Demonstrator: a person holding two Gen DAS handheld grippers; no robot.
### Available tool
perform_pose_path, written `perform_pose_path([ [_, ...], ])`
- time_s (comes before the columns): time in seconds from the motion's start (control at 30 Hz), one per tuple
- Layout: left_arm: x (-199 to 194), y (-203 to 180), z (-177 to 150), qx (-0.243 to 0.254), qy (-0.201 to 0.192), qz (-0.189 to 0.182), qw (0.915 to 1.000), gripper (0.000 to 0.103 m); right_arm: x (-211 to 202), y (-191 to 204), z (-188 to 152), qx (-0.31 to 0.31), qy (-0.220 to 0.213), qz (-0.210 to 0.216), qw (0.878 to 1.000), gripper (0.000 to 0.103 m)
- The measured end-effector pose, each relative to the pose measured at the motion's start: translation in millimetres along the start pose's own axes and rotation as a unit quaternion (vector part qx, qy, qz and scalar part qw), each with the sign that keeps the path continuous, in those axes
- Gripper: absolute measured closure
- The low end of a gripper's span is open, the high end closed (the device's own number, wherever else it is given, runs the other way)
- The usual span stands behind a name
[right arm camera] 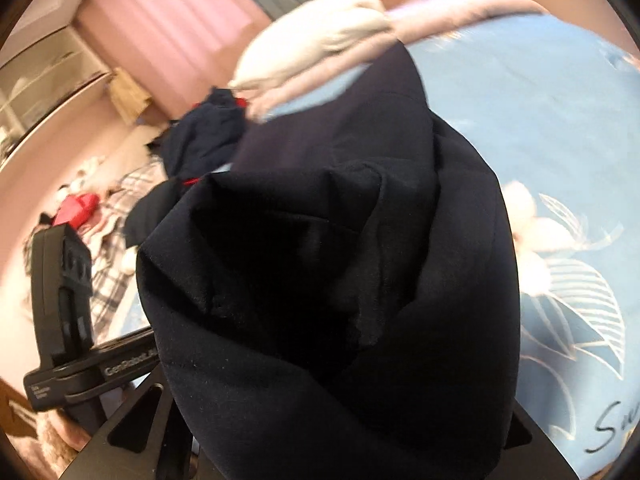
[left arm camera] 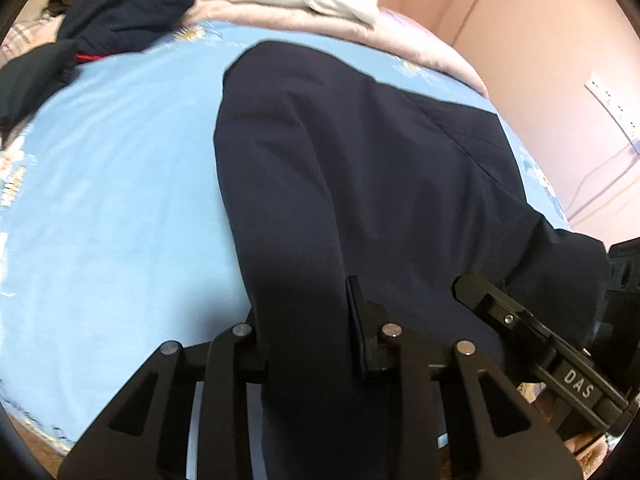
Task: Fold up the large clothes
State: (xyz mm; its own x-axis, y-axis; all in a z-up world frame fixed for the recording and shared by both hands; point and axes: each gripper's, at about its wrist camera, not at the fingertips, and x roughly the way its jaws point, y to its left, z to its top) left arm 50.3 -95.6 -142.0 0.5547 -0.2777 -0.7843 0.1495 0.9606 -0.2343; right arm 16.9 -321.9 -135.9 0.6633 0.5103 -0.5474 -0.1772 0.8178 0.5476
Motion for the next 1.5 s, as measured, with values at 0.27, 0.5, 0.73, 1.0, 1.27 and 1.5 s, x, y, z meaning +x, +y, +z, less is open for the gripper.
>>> perform_pose_path([
  [0.27,-8,40,7,-0.031,-0.03,0.06,0.9973,0.077,30,45,-6,-0.05,0.011,0.045,0.998,0.074],
  [0.5,-23,55,-15,-0.057,-0.009,0.065,0.9962,0.076,61,64,-13,-0.069,0.033,0.026,0.997,0.074],
  [0.73,-5,54,-4,-0.052,0.006,0.068,0.9963,0.066,66,49,-17,-0.033,0.062,-0.029,0.997,0.066],
  [1.0,-3,65,-10,-0.055,0.011,0.067,0.9962,0.055,54,43,-25,-0.029,0.065,-0.068,0.995,0.053],
  [1.27,-26,62,-16,-0.047,-0.006,0.074,0.9961,0.054,35,47,-26,-0.053,0.059,-0.125,0.989,0.049],
  [1.5,-74,54,-14,-0.032,-0.069,0.083,0.9937,0.019,-3,56,-18,-0.067,0.005,-0.167,0.984,0.026],
])
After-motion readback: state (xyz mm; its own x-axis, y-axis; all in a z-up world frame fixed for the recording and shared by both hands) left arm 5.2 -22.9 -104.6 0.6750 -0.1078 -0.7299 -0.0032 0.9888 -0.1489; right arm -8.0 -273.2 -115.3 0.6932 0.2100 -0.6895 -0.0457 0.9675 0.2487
